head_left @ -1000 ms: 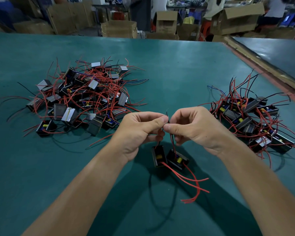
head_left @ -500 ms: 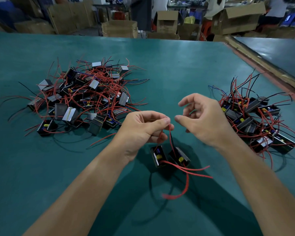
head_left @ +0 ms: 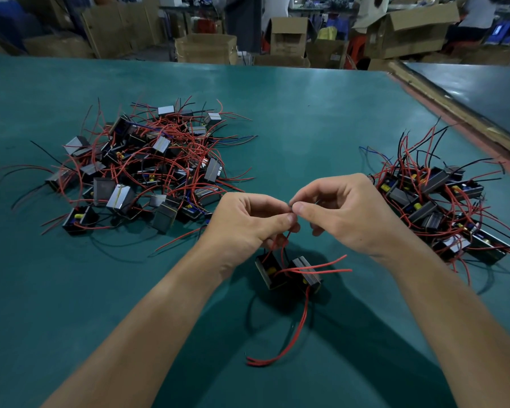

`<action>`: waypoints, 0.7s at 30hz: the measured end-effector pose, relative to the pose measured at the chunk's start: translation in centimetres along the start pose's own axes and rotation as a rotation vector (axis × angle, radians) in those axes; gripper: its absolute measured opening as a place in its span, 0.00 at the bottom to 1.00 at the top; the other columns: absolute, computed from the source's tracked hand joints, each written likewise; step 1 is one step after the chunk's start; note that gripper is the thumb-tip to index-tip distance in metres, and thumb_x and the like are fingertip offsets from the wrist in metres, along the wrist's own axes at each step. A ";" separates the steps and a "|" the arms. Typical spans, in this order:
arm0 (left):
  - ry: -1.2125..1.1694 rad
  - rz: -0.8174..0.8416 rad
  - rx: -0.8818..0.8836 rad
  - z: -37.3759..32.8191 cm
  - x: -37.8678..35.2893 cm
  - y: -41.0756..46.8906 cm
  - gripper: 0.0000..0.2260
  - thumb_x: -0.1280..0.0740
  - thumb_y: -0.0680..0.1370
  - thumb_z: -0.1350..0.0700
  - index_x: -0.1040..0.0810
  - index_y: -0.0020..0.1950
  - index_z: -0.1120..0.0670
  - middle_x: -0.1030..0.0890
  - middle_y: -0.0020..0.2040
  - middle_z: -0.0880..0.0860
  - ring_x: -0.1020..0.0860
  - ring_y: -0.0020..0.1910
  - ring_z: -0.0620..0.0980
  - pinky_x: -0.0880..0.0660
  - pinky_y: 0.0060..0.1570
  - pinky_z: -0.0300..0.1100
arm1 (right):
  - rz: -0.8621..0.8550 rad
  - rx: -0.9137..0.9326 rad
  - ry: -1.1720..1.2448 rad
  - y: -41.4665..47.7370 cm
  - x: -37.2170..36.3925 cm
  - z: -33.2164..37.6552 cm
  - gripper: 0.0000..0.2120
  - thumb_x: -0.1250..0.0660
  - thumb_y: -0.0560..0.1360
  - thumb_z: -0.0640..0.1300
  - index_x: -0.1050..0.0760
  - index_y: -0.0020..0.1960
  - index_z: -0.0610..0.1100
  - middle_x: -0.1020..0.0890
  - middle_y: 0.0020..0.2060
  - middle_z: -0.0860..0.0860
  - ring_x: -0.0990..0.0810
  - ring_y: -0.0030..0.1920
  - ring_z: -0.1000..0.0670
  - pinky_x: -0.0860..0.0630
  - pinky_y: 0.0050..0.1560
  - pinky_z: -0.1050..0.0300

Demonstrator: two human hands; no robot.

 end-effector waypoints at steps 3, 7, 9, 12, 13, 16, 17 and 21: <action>-0.001 -0.004 0.002 0.0 0.0 0.0 0.03 0.29 0.74 0.66 0.17 0.43 0.60 0.15 0.35 0.54 0.23 0.27 0.48 0.24 0.30 0.36 | -0.011 0.002 0.008 0.0 0.0 0.0 0.07 0.27 0.74 0.36 0.16 0.39 0.46 0.16 0.32 0.48 0.21 0.31 0.53 0.22 0.32 0.59; -0.003 -0.008 0.011 0.0 -0.1 0.0 0.03 0.29 0.74 0.66 0.17 0.44 0.60 0.16 0.34 0.54 0.23 0.26 0.47 0.23 0.30 0.35 | -0.038 -0.013 0.021 0.0 -0.2 -0.1 0.04 0.29 0.70 0.43 0.17 0.38 0.45 0.16 0.32 0.45 0.21 0.31 0.50 0.21 0.32 0.57; -0.004 -0.008 0.022 -0.1 0.0 0.0 0.02 0.28 0.74 0.66 0.17 0.43 0.60 0.15 0.34 0.54 0.23 0.27 0.48 0.22 0.30 0.35 | -0.051 -0.010 0.011 0.0 -0.2 -0.1 0.04 0.29 0.71 0.43 0.18 0.37 0.45 0.17 0.31 0.46 0.22 0.30 0.51 0.21 0.31 0.57; -0.005 0.000 0.027 -0.1 -0.1 -0.1 0.04 0.28 0.73 0.67 0.17 0.42 0.59 0.15 0.34 0.54 0.23 0.28 0.49 0.22 0.30 0.35 | -0.066 -0.010 0.002 0.0 -0.1 -0.1 0.09 0.29 0.74 0.37 0.19 0.36 0.44 0.19 0.29 0.50 0.23 0.29 0.52 0.22 0.30 0.58; -0.002 0.002 0.026 -0.1 -0.1 -0.1 0.04 0.28 0.73 0.67 0.17 0.42 0.59 0.16 0.34 0.54 0.23 0.28 0.49 0.22 0.31 0.35 | -0.065 -0.014 0.004 0.0 -0.1 -0.1 0.10 0.29 0.75 0.35 0.19 0.36 0.44 0.19 0.29 0.51 0.23 0.29 0.53 0.22 0.30 0.59; -0.018 0.016 0.042 0.0 0.0 0.0 0.05 0.29 0.74 0.67 0.17 0.42 0.58 0.16 0.33 0.53 0.22 0.28 0.46 0.20 0.35 0.38 | -0.049 -0.022 0.040 -0.1 0.0 0.3 0.10 0.29 0.75 0.32 0.18 0.37 0.44 0.18 0.29 0.52 0.23 0.29 0.55 0.23 0.30 0.61; -0.023 0.026 0.054 0.0 0.1 -0.1 0.05 0.29 0.74 0.66 0.17 0.42 0.58 0.16 0.33 0.52 0.22 0.28 0.45 0.20 0.37 0.40 | -0.044 -0.026 0.059 -0.1 0.1 0.4 0.10 0.29 0.74 0.32 0.18 0.39 0.43 0.18 0.29 0.52 0.23 0.29 0.55 0.23 0.31 0.61; -0.070 0.073 0.107 0.0 0.2 -0.1 0.03 0.29 0.74 0.64 0.17 0.43 0.58 0.16 0.34 0.53 0.22 0.29 0.43 0.19 0.38 0.39 | -0.036 -0.030 0.092 -0.3 0.4 0.8 0.09 0.28 0.74 0.31 0.17 0.42 0.44 0.17 0.31 0.52 0.21 0.31 0.56 0.22 0.32 0.62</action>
Point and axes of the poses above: each hand's wrist, its own y-axis towards the middle knuckle, its own x-axis out of the back of the hand, z = x × y, the point moved 2 cm from there along y, towards the middle knuckle
